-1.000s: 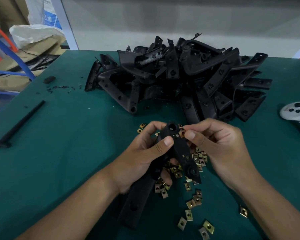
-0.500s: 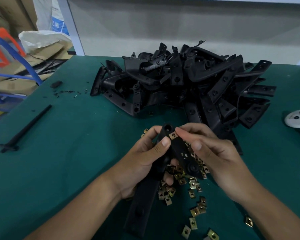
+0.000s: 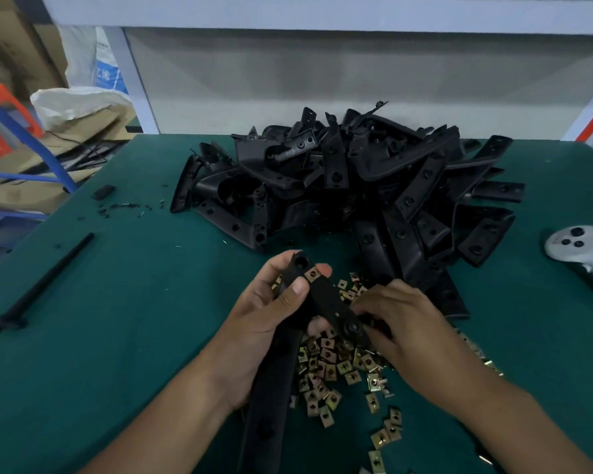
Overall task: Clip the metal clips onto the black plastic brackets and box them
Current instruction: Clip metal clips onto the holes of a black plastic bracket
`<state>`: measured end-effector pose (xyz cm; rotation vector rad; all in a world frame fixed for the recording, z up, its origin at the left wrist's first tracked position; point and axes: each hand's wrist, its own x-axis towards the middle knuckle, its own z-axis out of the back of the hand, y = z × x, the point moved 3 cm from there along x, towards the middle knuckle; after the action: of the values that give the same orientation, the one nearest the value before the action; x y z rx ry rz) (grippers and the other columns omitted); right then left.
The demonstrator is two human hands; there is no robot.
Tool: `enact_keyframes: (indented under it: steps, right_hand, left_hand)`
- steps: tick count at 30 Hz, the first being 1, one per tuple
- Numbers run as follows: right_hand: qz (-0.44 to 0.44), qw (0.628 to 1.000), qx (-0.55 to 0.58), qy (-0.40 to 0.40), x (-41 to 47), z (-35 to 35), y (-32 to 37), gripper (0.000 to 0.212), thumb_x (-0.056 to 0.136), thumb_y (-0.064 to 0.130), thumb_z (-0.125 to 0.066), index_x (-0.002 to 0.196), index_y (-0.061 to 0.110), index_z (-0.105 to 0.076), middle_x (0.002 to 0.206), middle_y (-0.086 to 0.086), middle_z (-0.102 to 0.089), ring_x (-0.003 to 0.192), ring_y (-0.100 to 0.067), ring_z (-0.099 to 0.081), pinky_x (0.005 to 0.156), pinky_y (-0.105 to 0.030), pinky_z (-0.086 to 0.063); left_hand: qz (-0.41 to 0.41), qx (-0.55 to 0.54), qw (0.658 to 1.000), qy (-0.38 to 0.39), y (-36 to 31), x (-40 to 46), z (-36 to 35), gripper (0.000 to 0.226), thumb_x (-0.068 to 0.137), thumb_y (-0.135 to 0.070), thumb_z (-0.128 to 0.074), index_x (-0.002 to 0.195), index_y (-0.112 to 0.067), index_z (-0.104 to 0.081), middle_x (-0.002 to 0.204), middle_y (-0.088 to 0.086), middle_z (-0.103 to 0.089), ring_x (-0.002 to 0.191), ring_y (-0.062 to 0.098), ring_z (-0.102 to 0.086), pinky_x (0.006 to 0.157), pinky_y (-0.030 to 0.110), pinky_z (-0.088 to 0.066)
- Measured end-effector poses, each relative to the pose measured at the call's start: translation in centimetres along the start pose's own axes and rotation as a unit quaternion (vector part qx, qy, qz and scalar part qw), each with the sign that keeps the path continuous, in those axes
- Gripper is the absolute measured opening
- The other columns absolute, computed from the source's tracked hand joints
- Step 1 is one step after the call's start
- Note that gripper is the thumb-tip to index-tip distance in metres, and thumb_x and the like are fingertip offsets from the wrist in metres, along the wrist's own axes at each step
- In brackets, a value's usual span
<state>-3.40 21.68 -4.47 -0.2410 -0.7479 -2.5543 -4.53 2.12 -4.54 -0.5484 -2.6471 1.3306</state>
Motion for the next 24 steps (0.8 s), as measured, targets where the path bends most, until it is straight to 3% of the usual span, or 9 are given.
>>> enact_keyframes:
  steps: [4,6,8,10,11,14,18,21,24]
  right_hand:
    - [-0.016,0.998,0.026,-0.049,0.0,0.2,0.0,0.014,0.095,0.021,-0.066,0.106,0.028,-0.072,0.099,0.026,-0.064,0.095,0.005,-0.061,0.083,-0.024,-0.053]
    - [-0.034,0.998,0.036,-0.04,0.1,0.5,-0.3,0.018,0.093,0.032,-0.068,0.111,0.035,-0.068,0.101,0.028,-0.063,0.099,0.008,-0.06,0.081,-0.018,-0.052]
    - [-0.049,0.999,-0.008,0.001,0.0,0.6,-0.6,0.035,0.088,0.055,-0.064,0.121,0.044,-0.061,0.102,0.035,-0.058,0.103,0.009,-0.055,0.083,-0.017,-0.047]
    - [-0.03,0.998,-0.053,0.021,-0.1,0.4,-0.7,0.032,0.089,0.056,-0.064,0.118,0.044,-0.063,0.098,0.036,-0.057,0.101,0.008,-0.05,0.081,-0.017,-0.042]
    - [-0.021,0.998,-0.057,0.014,-0.1,0.4,-0.6,0.024,0.091,0.05,-0.065,0.113,0.041,-0.066,0.095,0.035,-0.059,0.099,0.008,-0.049,0.08,-0.016,-0.039]
    - [-0.034,0.999,0.002,-0.033,0.0,0.5,-0.5,0.014,0.094,0.035,-0.067,0.107,0.035,-0.071,0.097,0.03,-0.065,0.097,0.006,-0.057,0.079,-0.013,-0.044]
    - [-0.055,0.991,0.067,-0.099,0.1,1.1,-0.7,0.015,0.093,0.037,-0.066,0.108,0.038,-0.065,0.097,0.027,-0.067,0.096,0.008,-0.062,0.079,-0.009,-0.047]
    - [-0.068,0.997,0.024,0.001,0.1,0.7,-1.0,0.033,0.089,0.058,-0.061,0.121,0.048,-0.059,0.105,0.031,-0.061,0.107,0.012,-0.051,0.084,-0.014,-0.046]
    - [-0.032,0.998,-0.027,0.044,0.0,0.1,-0.9,0.032,0.091,0.059,-0.056,0.117,0.043,-0.064,0.1,0.034,-0.056,0.105,0.01,-0.046,0.082,-0.014,-0.037]
  left_hand:
    - [0.01,-0.015,1.0,0.0,0.3,0.3,0.1,0.046,0.092,-0.024,-0.065,0.133,-0.005,-0.058,0.098,0.003,-0.072,0.075,0.016,-0.071,0.069,0.024,-0.059]
    - [0.022,-0.041,0.999,-0.005,0.3,0.4,0.4,0.047,0.087,-0.028,-0.07,0.129,-0.009,-0.066,0.099,0.004,-0.073,0.075,0.014,-0.071,0.065,0.023,-0.059]
    - [0.035,-0.072,0.997,-0.002,0.2,0.4,0.5,0.046,0.085,-0.031,-0.072,0.127,-0.012,-0.066,0.117,0.005,-0.073,0.089,0.016,-0.073,0.066,0.022,-0.06]
    - [0.034,-0.104,0.994,0.007,0.1,0.4,0.6,0.045,0.09,-0.029,-0.069,0.128,-0.011,-0.056,0.133,0.006,-0.067,0.112,0.023,-0.07,0.07,0.023,-0.06]
    - [0.036,-0.107,0.994,0.004,0.1,0.4,0.6,0.047,0.091,-0.031,-0.069,0.13,-0.011,-0.053,0.133,0.007,-0.067,0.112,0.024,-0.07,0.07,0.024,-0.061]
    - [0.063,-0.069,0.995,-0.022,0.4,0.3,1.0,0.065,0.087,-0.042,-0.072,0.141,-0.012,-0.053,0.107,0.003,-0.075,0.077,0.016,-0.071,0.067,0.025,-0.06]
    - [0.101,-0.045,0.994,-0.019,0.4,0.2,1.1,0.053,0.087,-0.051,-0.069,0.13,-0.02,-0.069,0.086,0.001,-0.07,0.064,0.011,-0.065,0.06,0.023,-0.059]
    - [0.117,-0.06,0.991,-0.016,0.4,0.3,1.2,0.045,0.089,-0.053,-0.06,0.12,-0.024,-0.076,0.087,-0.001,-0.069,0.066,0.007,-0.065,0.06,0.019,-0.056]
    - [0.104,-0.087,0.991,0.0,0.3,0.3,1.1,0.041,0.081,-0.055,-0.076,0.112,-0.028,-0.079,0.104,-0.009,-0.074,0.072,0.004,-0.067,0.06,0.017,-0.055]
